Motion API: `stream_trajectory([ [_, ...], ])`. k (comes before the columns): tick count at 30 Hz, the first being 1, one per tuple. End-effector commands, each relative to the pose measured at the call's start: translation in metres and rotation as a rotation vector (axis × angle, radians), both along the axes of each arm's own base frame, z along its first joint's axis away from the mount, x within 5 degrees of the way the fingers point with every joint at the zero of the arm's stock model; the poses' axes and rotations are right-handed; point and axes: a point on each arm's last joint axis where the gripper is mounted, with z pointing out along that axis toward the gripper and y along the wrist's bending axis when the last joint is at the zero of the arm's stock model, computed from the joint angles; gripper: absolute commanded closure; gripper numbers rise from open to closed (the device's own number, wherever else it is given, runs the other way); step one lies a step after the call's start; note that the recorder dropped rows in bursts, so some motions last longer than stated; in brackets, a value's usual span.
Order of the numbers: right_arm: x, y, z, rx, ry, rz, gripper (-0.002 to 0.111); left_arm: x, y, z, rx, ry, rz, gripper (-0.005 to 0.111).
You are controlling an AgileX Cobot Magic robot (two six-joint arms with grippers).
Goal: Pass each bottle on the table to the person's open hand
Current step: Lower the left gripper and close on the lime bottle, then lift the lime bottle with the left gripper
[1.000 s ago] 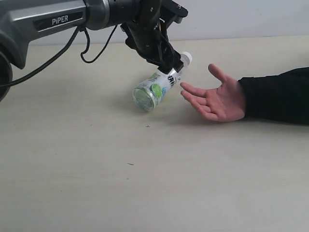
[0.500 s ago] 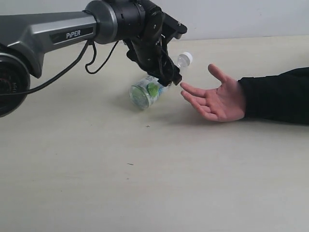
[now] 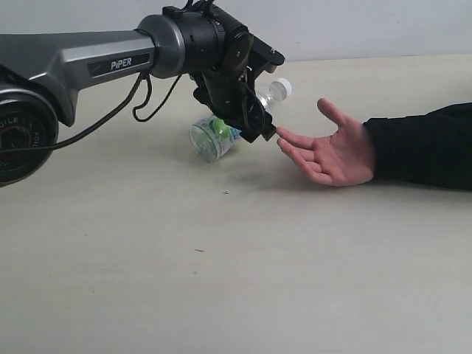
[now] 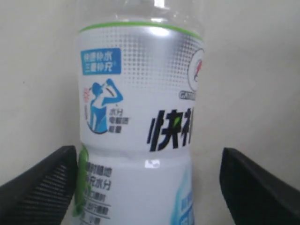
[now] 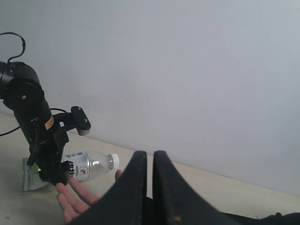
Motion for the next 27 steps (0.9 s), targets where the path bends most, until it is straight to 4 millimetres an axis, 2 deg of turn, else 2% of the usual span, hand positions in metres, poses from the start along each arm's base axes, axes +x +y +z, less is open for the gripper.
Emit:
stream_trajectory([
  [1, 0.000, 0.001, 0.000, 0.006, -0.008, 0.009, 0.101, -0.002, -0.001, -0.011, 0.023, 0.037, 0.010, 0.027],
  [5, 0.000, 0.001, 0.000, 0.006, -0.008, 0.009, 0.101, -0.002, -0.001, -0.012, 0.025, 0.041, 0.011, 0.028],
  [8, 0.000, 0.001, 0.000, 0.006, -0.008, 0.009, 0.101, -0.003, 0.000, -0.005, 0.024, 0.030, 0.006, 0.036],
  [10, 0.000, 0.001, 0.000, 0.006, -0.008, 0.009, 0.101, -0.003, 0.000, 0.002, 0.020, 0.028, 0.013, 0.049],
  [15, 0.000, 0.001, 0.000, 0.006, -0.008, 0.009, 0.101, -0.005, 0.002, 0.029, 0.006, -0.013, 0.013, 0.101],
  [16, 0.000, 0.001, 0.000, 0.006, -0.008, 0.009, 0.101, -0.005, 0.002, 0.037, -0.014, -0.028, 0.031, 0.106],
  [21, 0.000, 0.001, 0.000, 0.006, -0.008, 0.009, 0.101, -0.010, 0.006, 0.082, -0.153, -0.098, 0.217, 0.107],
  [27, 0.000, 0.001, 0.000, 0.006, -0.008, 0.009, 0.101, -0.035, -0.003, 0.127, -0.277, -0.096, 0.376, 0.107],
])
